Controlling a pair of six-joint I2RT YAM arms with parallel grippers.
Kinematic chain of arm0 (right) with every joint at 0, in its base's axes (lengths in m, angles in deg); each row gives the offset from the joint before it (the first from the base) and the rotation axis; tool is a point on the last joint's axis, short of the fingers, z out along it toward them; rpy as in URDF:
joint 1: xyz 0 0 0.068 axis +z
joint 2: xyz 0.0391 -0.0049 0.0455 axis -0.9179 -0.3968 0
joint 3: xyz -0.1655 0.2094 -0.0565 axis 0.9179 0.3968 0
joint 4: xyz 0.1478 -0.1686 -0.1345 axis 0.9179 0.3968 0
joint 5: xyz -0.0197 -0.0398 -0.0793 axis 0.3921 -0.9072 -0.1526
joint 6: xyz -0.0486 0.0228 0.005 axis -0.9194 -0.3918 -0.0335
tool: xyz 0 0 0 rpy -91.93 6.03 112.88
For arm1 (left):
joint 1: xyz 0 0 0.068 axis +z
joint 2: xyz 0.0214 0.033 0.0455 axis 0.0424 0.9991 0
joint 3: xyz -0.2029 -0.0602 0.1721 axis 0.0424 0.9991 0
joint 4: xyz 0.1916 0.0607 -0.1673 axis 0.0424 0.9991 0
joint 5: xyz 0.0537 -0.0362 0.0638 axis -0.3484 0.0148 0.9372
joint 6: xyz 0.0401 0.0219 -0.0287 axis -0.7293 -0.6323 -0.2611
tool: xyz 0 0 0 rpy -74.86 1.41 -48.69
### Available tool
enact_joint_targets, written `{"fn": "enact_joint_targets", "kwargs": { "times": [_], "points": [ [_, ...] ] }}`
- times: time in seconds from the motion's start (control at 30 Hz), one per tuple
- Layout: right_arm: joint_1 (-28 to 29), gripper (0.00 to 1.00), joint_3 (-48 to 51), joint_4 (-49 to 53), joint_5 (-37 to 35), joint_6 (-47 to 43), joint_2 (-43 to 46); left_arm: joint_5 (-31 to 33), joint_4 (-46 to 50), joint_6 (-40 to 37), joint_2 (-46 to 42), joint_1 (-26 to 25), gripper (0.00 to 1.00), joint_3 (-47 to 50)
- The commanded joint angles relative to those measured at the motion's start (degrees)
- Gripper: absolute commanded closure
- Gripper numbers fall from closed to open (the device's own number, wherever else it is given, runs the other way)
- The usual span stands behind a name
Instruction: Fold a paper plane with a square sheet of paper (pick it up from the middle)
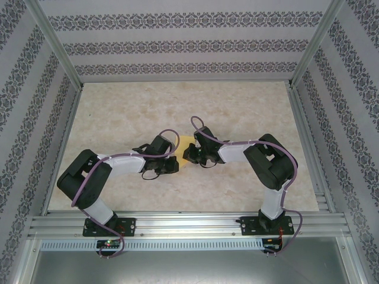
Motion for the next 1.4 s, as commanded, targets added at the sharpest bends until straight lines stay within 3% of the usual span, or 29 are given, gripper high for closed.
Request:
{"fn": "enact_joint_targets", "kwargs": {
  "times": [0.0, 0.47, 1.37],
  "points": [
    [0.6, 0.91, 0.4, 5.4, -3.3, -0.8, -3.6, 1.7, 2.6, -1.7, 0.8, 0.6, 0.89, 1.3],
    [0.4, 0.91, -0.3, 6.4, -3.6, -1.4, -3.1, 5.6, 5.8, 0.3, -1.5, 0.6, 0.92, 6.5],
    [-0.2, 0.92, -0.9, 6.9, -3.3, -2.0, -3.7, 6.2, 12.2, 1.6, -10.3, 1.2, 0.92, 10.4]
  ]
}}
